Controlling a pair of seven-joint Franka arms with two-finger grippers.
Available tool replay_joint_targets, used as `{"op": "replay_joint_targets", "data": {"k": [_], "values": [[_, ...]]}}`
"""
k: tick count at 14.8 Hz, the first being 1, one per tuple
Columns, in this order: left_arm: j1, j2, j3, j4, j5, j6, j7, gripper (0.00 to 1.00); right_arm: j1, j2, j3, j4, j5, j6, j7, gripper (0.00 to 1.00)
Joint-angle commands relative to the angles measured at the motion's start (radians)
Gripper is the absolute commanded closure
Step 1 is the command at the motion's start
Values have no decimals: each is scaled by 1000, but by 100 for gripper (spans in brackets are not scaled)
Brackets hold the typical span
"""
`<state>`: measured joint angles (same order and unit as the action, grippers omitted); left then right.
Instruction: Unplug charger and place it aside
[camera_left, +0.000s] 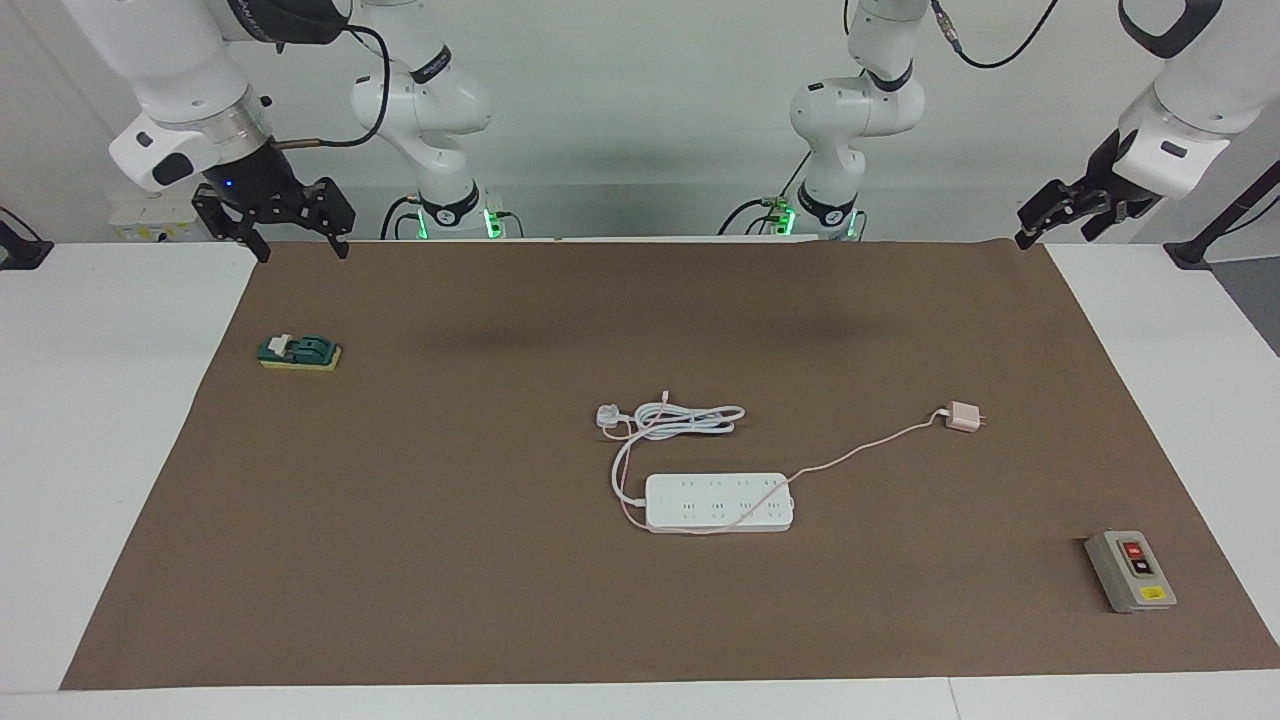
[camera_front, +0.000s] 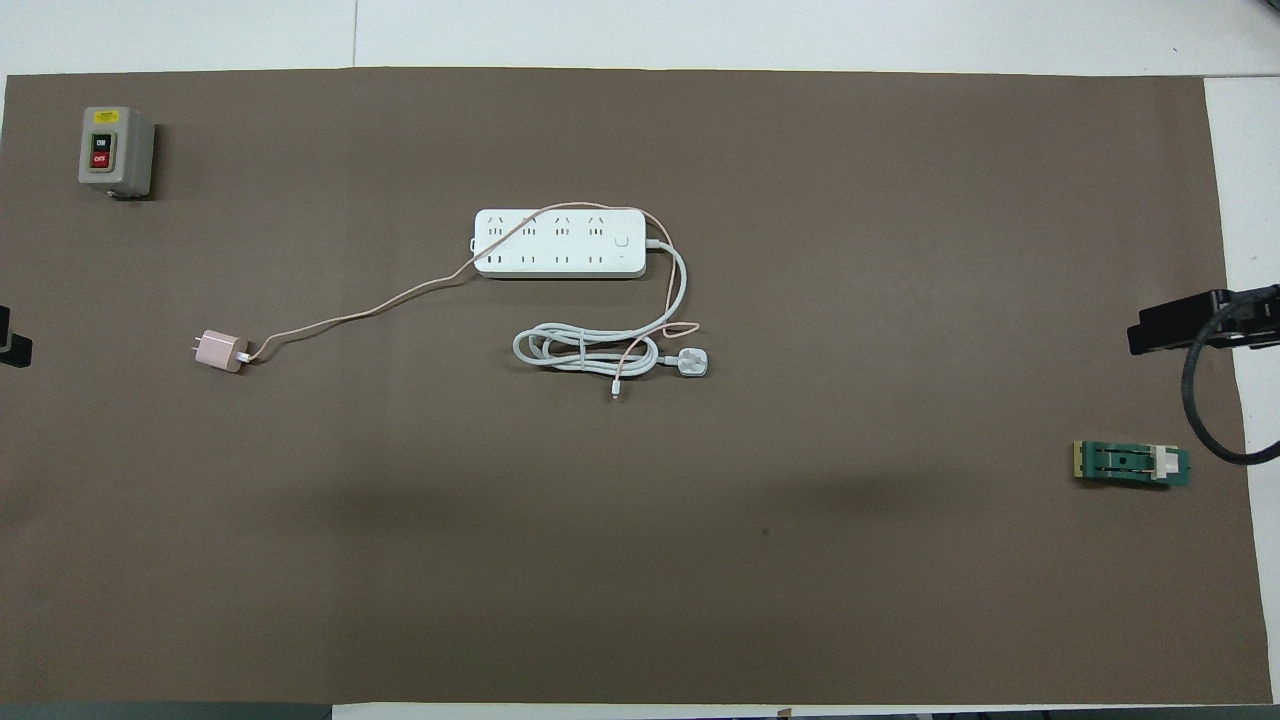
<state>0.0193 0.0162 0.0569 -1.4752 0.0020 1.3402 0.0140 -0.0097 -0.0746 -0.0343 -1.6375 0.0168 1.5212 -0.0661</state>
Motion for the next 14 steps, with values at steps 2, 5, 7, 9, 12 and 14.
{"op": "replay_joint_targets", "data": {"k": [2, 5, 7, 9, 12, 14], "values": [[-10, -10, 6, -10, 12, 8, 17, 0, -13, -21, 14, -21, -5, 4, 12, 0], [-18, -10, 6, -13, 10, 11, 17, 0, -13, -21, 14, -21, -6, 4, 12, 0], [-18, -10, 4, -11, 10, 11, 14, 0, -15, -21, 13, -21, -5, 4, 17, 0], [-18, -10, 4, -11, 7, 55, 9, 0, -18, -21, 13, -19, -3, 4, 17, 0], [-18, -7, 6, -10, 9, 76, 8, 0, -15, -22, 14, -21, -5, 4, 16, 0], [-18, -9, 5, -11, 7, 76, 7, 0, -16, -22, 13, -21, -5, 4, 11, 0]]}}
